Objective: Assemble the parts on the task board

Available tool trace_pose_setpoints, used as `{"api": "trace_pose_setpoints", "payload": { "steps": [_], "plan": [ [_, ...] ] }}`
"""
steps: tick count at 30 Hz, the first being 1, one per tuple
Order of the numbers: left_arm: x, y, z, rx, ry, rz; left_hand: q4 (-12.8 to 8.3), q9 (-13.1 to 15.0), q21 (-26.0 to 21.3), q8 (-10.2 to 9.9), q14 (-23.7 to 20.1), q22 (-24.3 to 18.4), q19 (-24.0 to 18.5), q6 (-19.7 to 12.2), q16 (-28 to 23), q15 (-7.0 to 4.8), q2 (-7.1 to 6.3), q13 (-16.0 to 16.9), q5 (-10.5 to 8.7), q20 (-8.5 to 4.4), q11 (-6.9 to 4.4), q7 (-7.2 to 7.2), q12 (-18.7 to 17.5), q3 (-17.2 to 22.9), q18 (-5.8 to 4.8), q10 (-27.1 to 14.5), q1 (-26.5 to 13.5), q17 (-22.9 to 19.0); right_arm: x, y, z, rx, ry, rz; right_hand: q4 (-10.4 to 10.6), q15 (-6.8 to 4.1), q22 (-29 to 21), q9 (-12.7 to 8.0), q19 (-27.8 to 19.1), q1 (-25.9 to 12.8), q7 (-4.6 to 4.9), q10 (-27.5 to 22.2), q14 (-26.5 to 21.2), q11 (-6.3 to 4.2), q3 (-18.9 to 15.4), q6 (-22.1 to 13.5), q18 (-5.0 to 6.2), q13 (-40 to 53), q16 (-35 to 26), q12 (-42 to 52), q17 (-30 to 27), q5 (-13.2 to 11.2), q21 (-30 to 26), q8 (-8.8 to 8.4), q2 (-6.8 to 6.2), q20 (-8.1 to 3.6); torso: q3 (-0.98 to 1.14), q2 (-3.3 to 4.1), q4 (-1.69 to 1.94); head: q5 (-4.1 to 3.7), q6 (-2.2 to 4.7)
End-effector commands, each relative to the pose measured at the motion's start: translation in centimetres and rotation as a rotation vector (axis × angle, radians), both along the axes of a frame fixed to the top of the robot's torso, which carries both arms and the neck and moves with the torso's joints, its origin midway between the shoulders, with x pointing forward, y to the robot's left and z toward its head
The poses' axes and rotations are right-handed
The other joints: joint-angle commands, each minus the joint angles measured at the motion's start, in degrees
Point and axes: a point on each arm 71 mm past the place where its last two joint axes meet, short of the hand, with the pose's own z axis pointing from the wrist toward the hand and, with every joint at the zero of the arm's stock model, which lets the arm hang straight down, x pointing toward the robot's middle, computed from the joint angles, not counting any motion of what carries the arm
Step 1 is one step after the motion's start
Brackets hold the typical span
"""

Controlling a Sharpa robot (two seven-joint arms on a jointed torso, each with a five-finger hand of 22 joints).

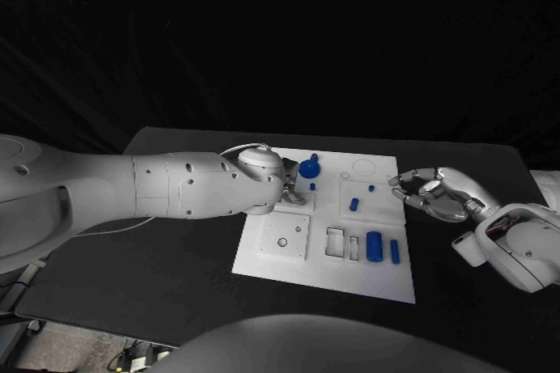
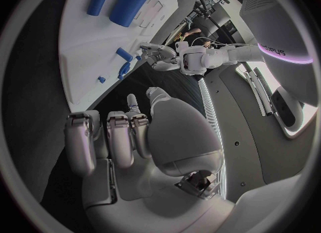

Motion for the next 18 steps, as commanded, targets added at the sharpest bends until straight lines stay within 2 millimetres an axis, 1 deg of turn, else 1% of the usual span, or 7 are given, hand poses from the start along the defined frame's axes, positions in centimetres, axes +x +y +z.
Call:
{"api": "trace_pose_setpoints", "payload": {
  "steps": [1,4,9,18],
  "plan": [
    [-0.25,-0.15,-0.59,0.019,0.030,-0.022,0.08,-2.32,-0.53,-2.70,6.02,13.25,3.35,-0.67,0.14,0.47,0.19,15.07,-1.36,0.57,0.62,0.22,0.14,-1.60,0.39,6.04,-1.94,15.08,-0.09,0.13,-0.09,0.001,0.009,0.017,0.00,0.19,13.64,-0.01,2.65,0.58,0.13,6.38,6.08,-0.19,0.20,-0.40,-0.58,14.92,0.20,-0.31,15.08,0.27,-0.24,-0.12,0.21,-0.15,0.00,0.01,-0.03,-0.01,0.00],
    [-0.22,-0.18,-0.62,0.022,0.033,-0.023,0.10,-2.46,-0.75,-2.93,6.02,13.20,3.27,-0.77,0.14,0.56,0.41,15.07,-1.53,0.71,0.70,0.32,0.14,-2.66,0.44,6.04,-3.06,15.08,-0.09,0.12,-0.09,0.001,0.010,0.017,0.00,0.19,13.64,-0.01,2.65,0.58,0.13,6.38,6.08,-0.19,0.20,-0.40,-0.58,14.92,0.20,-0.31,15.08,0.27,-0.24,-0.12,0.21,-0.15,0.01,0.00,-0.01,-0.11,0.00],
    [-0.20,-0.17,-0.68,0.029,0.039,-0.024,0.10,-2.48,-0.94,-2.96,6.02,13.16,3.19,-0.74,0.14,0.59,0.64,15.07,-1.43,0.76,0.73,0.33,0.14,-3.02,0.48,6.04,-3.42,15.08,-0.11,0.07,-0.11,0.000,0.013,0.018,-0.01,0.19,13.65,-0.02,2.67,0.62,0.12,6.38,6.08,-0.19,0.25,-0.41,-0.59,14.92,0.20,-0.31,15.08,0.28,-0.22,-0.12,0.22,-0.15,0.01,0.01,-0.01,-0.17,0.00],
    [-0.16,-0.04,-0.74,0.043,0.046,-0.024,-0.02,-2.37,-1.05,-2.87,6.02,13.14,3.16,-0.70,0.14,0.61,1.36,15.07,-0.57,0.82,0.73,0.31,0.14,-3.28,0.50,6.04,-3.40,15.08,-0.14,-0.03,-0.12,-0.001,0.016,0.017,-0.04,0.19,13.64,-0.01,2.66,0.69,0.12,6.38,6.08,-0.20,0.33,-0.41,-0.59,14.92,0.20,-0.31,15.08,0.32,-0.23,-0.11,0.22,-0.15,0.00,0.00,0.05,-0.28,0.00]
  ]
}}
